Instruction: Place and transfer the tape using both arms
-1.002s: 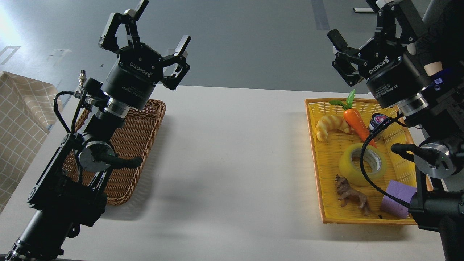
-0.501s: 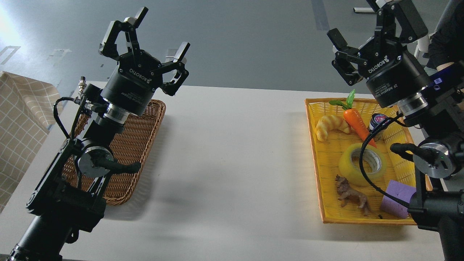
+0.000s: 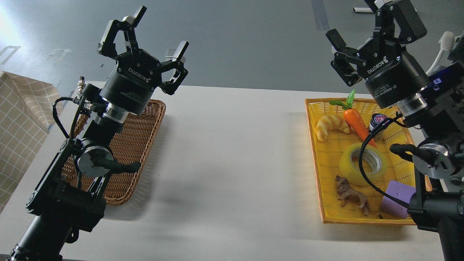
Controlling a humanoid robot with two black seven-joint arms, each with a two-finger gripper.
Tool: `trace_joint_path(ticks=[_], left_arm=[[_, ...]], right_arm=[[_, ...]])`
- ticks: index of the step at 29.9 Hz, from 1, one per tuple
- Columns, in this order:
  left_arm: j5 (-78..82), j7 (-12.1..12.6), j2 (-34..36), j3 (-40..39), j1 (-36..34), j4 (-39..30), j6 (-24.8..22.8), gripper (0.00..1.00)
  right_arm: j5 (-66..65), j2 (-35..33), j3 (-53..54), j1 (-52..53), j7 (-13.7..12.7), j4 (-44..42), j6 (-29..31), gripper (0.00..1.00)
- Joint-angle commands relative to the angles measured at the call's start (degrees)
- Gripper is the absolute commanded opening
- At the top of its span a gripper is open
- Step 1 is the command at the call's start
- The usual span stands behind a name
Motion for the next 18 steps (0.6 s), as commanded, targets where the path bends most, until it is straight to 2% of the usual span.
trace_joint_path(ticks=[1, 7, 12, 18], left_arm=[[-0.09, -0.06, 0.01, -0.13, 0.00, 0.09, 0.00, 1.00], [-0.09, -0.15, 0.01, -0.13, 0.00, 0.00, 0.00, 1.00], [-0.09, -0.15, -0.07, -0.13, 0.09, 0.09, 0.00, 1.00], [-0.09, -0.15, -0.16, -0.13, 0.09, 0.09, 0.00, 1.00]], right_arm=[[0.00, 0.10, 0.05, 0.00, 0.00, 0.08, 0.00, 0.99], [-0.79, -1.04, -0.04, 0.09, -0.61, 0.26, 0.00, 0.98], [-0.87, -6.58, 0.23, 0.00, -0.53, 0.61, -0.17, 0.97], [-0.87, -12.20, 0.31, -0.78, -0.53, 1.31, -7.46, 0.96]])
